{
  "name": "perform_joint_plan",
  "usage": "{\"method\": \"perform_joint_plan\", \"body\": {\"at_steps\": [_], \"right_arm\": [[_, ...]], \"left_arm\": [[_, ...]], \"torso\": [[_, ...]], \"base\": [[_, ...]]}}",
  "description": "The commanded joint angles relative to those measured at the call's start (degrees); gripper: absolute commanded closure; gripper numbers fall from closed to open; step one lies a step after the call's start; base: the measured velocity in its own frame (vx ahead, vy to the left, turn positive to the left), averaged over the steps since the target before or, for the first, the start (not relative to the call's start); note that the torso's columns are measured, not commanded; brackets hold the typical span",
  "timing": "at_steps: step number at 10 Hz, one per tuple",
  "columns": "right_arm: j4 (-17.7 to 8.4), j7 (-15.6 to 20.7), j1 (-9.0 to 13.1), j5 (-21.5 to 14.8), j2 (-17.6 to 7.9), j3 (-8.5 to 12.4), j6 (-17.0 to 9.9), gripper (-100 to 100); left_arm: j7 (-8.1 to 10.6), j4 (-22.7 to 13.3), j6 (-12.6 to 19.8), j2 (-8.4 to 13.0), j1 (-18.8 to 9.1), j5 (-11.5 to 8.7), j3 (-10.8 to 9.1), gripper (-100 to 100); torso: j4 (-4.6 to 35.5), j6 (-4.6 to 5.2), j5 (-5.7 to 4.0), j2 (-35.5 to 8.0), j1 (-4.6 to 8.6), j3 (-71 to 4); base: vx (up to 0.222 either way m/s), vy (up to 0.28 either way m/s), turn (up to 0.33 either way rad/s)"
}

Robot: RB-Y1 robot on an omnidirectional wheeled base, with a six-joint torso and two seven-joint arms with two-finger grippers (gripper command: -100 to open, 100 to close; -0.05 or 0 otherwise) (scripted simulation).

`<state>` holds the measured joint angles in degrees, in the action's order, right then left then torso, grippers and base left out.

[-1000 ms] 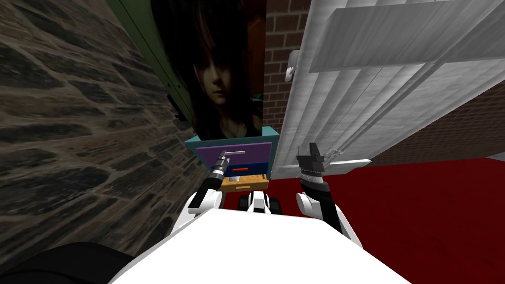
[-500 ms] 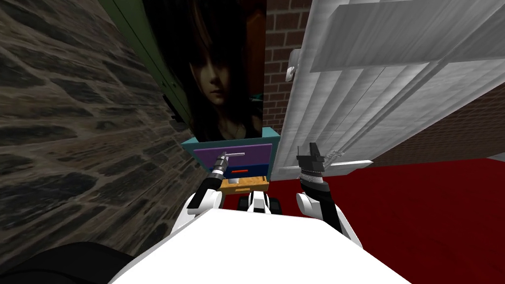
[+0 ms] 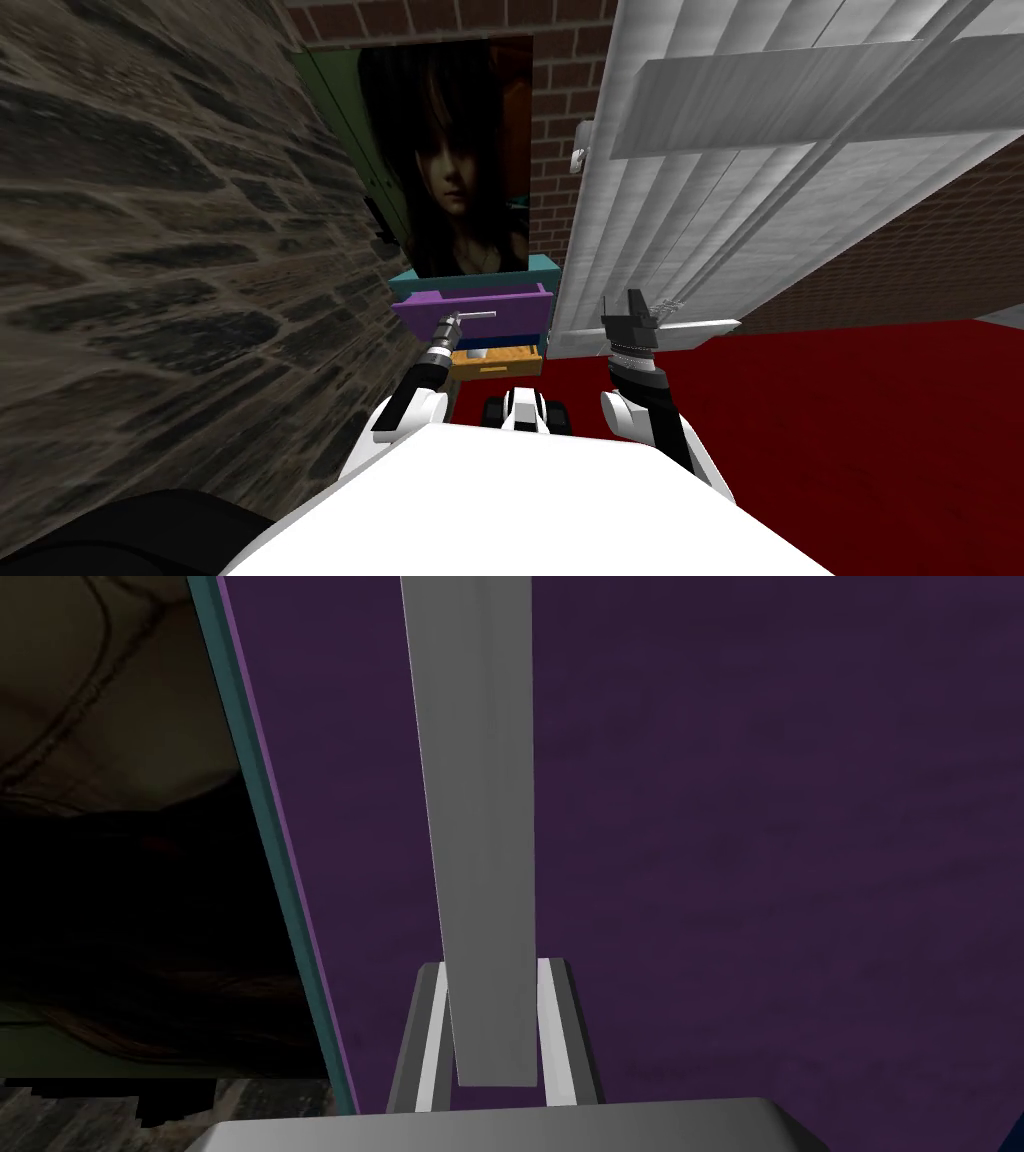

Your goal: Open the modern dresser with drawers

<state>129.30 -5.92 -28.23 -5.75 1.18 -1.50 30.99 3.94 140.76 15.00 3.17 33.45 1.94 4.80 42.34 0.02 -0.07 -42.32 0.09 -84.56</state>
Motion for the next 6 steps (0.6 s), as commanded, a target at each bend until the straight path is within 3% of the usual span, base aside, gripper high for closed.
{"method": "perform_joint_plan", "body": {"at_steps": [1, 3, 4, 6], "right_arm": [[0.0, 0.0, 0.0, 0.0, 0.0, 0.0, 0.0, 0], [0.0, 0.0, 0.0, 0.0, 0.0, 0.0, 0.0, 0], [0.0, 0.0, 0.0, 0.0, 0.0, 0.0, 0.0, 0], [0.0, 0.0, 0.0, 0.0, 0.0, 0.0, 0.0, 0]], "left_arm": [[0.06, 0.3, -0.1, 0.2, 0.7, 0.0, 0.27, 100], [0.1, 0.9, -0.3, 0.5, 1.4, -0.1, 0.57, 100], [0.19, 1.6, 1.4, 0.4, 0.2, 0.1, 0.38, -100], [0.41, 3.3, 4.4, 0.5, -1.6, 0.2, 0.05, -100]], "torso": [[0.0, -0.01, -0.01, 0.2, -0.04, -0.1], [0.0, -0.01, 0.07, -0.2, -0.04, 0.1], [0.0, -0.02, 0.07, -0.2, -0.06, 0.2], [-0.3, 0.02, 0.13, 0.6, -0.18, -0.3]], "base": [[-0.113, -0.012, 0.019], [-0.201, -0.013, 0.015], [-0.096, -0.007, 0.007], [0.009, 0.002, 0.008]]}}
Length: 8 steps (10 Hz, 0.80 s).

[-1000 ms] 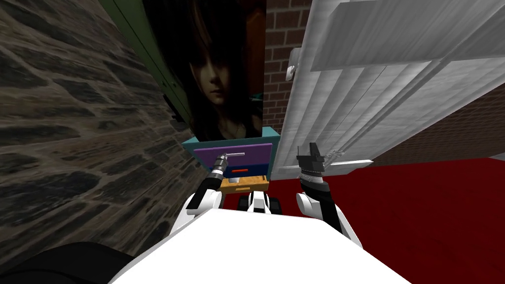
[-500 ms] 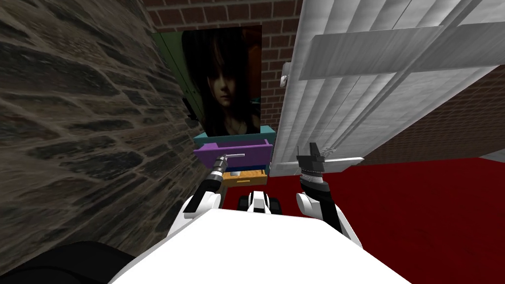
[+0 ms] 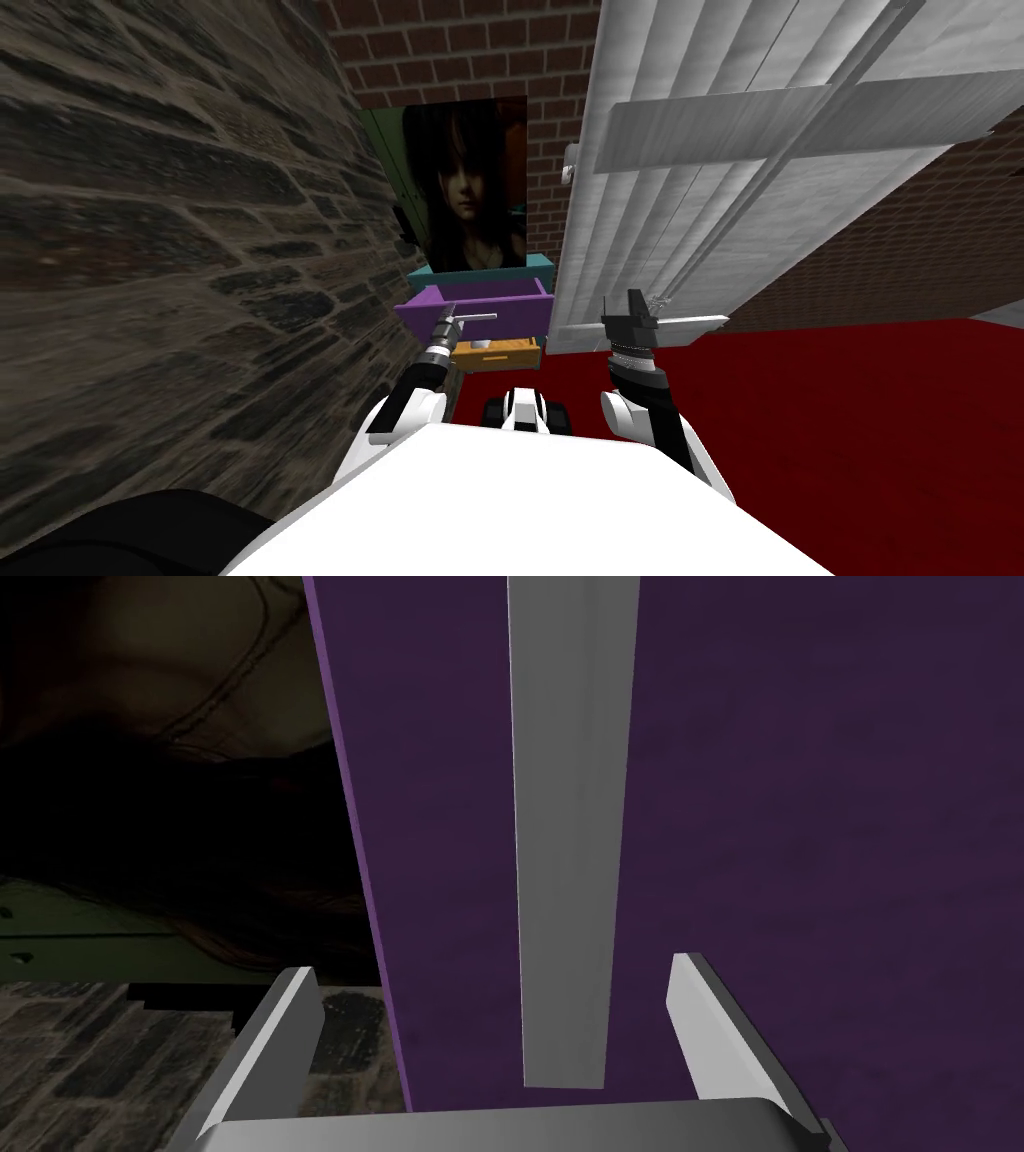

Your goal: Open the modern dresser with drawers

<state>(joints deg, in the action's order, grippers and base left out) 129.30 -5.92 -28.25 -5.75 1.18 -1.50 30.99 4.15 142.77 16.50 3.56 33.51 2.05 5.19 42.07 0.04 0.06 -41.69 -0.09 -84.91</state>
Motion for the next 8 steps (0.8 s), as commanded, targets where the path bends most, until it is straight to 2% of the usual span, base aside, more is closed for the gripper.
{"method": "perform_joint_plan", "body": {"at_steps": [1, 8], "right_arm": [[0.0, 0.0, 0.0, 0.0, 0.0, 0.0, 0.0, 0], [0.0, 0.0, 0.0, 0.0, 0.0, 0.0, 0.0, 0]], "left_arm": [[0.2, 1.3, 3.3, 0.1, -1.6, 0.1, -0.34, -100], [0.97, 7.1, 15.0, 0.4, -7.9, 0.8, -1.46, -100]], "torso": [[0.0, -0.02, -0.02, 0.0, 0.0, 0.0], [0.5, -0.11, -0.23, -0.8, 0.14, 0.4]], "base": [[0.022, 0.006, 0.001], [-0.007, 0.002, 0.004]]}}
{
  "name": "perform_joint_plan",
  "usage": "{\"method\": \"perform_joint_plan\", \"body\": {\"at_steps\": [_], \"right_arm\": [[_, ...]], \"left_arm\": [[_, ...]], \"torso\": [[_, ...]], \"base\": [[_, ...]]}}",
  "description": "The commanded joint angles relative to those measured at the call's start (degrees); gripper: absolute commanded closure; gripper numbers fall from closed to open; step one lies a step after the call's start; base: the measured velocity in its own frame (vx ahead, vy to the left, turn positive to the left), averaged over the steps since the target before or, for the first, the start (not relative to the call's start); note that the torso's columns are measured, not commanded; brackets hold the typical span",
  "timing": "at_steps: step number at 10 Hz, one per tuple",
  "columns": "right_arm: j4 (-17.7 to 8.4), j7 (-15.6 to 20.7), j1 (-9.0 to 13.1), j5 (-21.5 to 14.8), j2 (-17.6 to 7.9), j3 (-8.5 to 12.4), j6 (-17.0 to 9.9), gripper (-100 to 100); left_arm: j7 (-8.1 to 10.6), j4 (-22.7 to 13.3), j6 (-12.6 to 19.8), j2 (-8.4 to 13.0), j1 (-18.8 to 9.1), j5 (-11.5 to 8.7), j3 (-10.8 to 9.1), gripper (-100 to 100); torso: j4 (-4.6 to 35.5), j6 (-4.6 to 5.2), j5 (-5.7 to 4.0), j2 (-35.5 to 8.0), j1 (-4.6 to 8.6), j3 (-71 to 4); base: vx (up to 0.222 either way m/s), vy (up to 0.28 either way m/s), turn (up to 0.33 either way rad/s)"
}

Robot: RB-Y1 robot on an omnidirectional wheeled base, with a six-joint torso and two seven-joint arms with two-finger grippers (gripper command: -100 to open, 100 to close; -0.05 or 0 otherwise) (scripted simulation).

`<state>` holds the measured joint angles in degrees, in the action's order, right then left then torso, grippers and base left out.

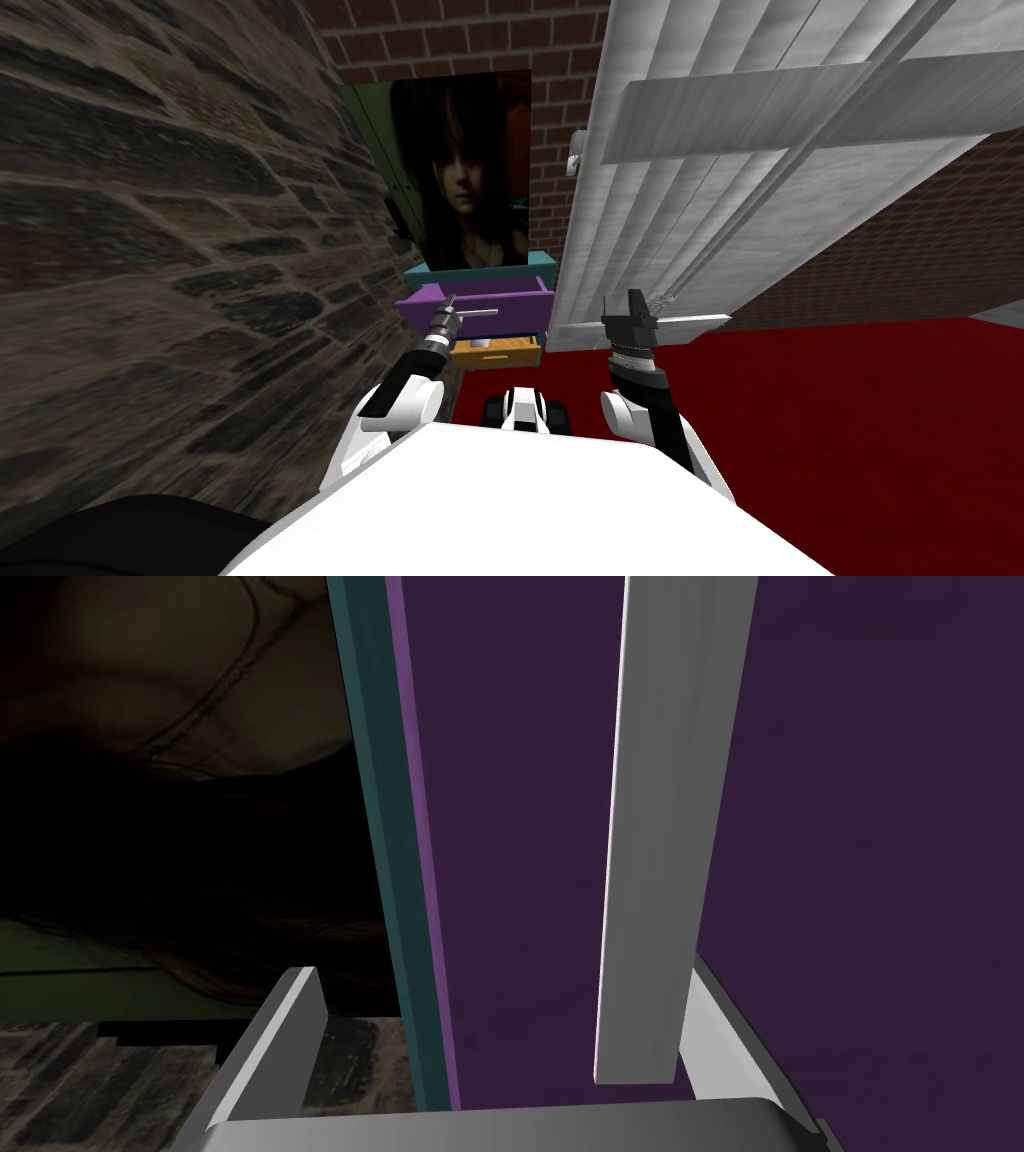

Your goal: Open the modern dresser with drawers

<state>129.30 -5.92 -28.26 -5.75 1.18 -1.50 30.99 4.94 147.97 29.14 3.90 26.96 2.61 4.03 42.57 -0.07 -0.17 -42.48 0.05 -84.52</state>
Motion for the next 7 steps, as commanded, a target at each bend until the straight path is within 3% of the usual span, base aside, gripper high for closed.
{"method": "perform_joint_plan", "body": {"at_steps": [1, 2, 7], "right_arm": [[0.0, 0.0, 0.0, 0.0, 0.0, 0.0, 0.0, 0], [0.0, 0.0, 0.0, 0.0, 0.0, 0.0, 0.0, 0], [0.0, 0.0, 0.0, 0.0, 0.0, 0.0, 0.0, 0]], "left_arm": [[0.18, 0.8, 1.6, 0.1, -0.4, 0.0, -0.09, -100], [0.21, 0.8, 1.9, 0.1, -0.4, 0.0, -0.07, 0], [0.22, 0.5, 2.2, 0.1, -0.2, 0.0, -0.03, 0]], "torso": [[0.1, -0.04, -0.03, -0.1, 0.02, 0.1], [0.0, 0.0, 0.04, -0.1, 0.02, 0.1], [-0.2, 0.07, 0.14, 0.2, -0.03, 0.0]], "base": [[0.0, 0.0, 0.0], [0.0, 0.0, 0.0], [0.0, 0.0, 0.0]]}}
